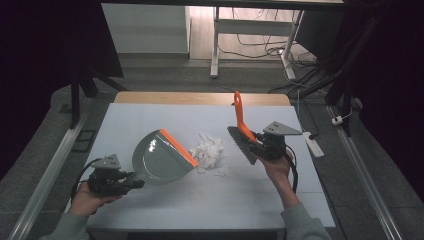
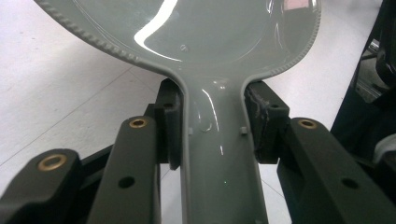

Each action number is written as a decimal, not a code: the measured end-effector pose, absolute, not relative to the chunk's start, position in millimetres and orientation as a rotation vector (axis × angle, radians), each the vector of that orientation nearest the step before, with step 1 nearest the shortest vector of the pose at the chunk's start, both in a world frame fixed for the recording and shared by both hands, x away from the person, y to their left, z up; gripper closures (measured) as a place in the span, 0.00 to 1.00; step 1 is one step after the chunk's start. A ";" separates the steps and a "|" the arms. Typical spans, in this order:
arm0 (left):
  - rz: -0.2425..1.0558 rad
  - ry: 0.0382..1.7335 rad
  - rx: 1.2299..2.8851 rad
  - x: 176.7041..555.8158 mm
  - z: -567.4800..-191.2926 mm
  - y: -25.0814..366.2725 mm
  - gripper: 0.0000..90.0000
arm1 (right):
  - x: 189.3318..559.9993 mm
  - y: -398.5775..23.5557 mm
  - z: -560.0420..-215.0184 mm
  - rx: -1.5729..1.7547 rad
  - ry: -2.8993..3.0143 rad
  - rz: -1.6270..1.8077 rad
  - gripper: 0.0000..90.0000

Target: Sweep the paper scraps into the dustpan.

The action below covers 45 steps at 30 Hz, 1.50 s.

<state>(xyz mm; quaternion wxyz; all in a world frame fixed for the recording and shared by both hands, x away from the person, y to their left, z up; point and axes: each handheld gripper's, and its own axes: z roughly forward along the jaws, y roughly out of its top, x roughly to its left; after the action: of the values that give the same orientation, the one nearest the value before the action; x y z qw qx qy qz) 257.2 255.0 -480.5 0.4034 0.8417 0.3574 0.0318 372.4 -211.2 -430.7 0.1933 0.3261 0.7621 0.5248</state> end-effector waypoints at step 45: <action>-0.095 0.876 2.240 254.5 -499.0 234.9 0.68 | 418.5 -161.0 -450.0 0.977 2.223 1.342 0.77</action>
<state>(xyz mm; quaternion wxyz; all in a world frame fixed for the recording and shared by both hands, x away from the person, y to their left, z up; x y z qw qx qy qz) 254.5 234.9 -499.0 0.3590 0.8685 0.3397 -0.0367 418.5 -161.0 -450.0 0.1825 0.3461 0.7878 0.4757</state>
